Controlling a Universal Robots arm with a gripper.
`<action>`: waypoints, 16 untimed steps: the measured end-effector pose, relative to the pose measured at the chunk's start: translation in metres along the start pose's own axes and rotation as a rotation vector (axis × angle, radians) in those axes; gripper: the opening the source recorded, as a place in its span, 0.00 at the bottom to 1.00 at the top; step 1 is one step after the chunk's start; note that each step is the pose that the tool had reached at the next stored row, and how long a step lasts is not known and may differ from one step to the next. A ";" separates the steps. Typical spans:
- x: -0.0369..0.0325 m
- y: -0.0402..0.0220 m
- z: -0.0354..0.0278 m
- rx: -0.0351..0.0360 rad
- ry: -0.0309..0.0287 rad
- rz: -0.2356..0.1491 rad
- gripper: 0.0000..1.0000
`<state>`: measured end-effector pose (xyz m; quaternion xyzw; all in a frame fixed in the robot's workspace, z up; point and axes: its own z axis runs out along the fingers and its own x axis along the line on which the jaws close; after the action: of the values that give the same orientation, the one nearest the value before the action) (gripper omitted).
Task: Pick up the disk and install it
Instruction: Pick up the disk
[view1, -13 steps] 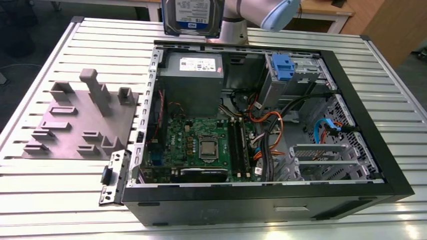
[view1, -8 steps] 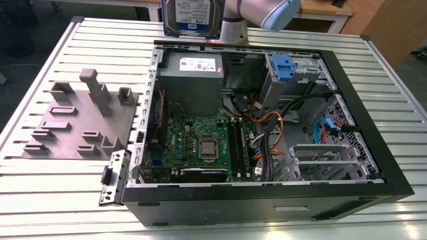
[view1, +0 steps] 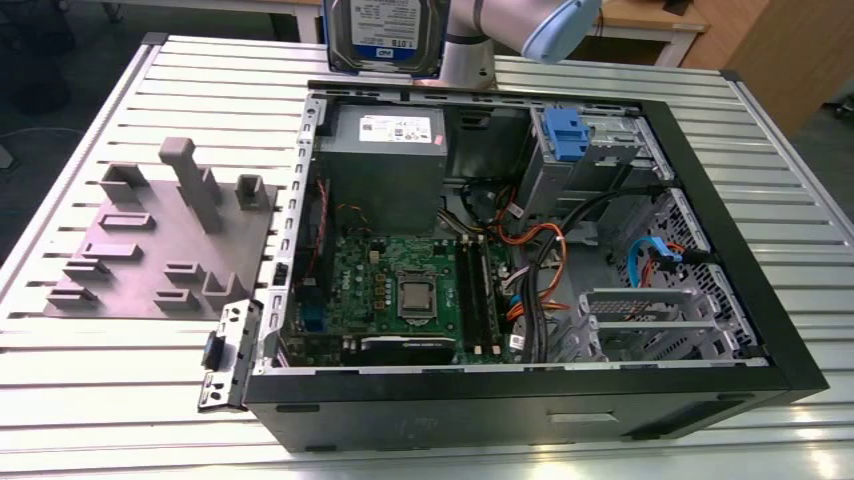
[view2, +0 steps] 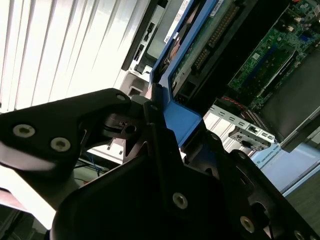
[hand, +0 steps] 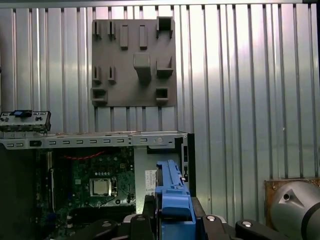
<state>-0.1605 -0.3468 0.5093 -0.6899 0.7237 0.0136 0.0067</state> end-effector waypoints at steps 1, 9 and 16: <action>0.0000 0.0000 0.0000 0.0000 0.0000 0.000 0.36; 0.0019 -0.0001 -0.0001 -0.0001 0.0001 0.000 0.36; 0.0030 -0.0001 -0.0001 0.0000 0.0000 0.000 0.36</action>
<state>-0.1605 -0.3498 0.5093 -0.6899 0.7237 0.0136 0.0067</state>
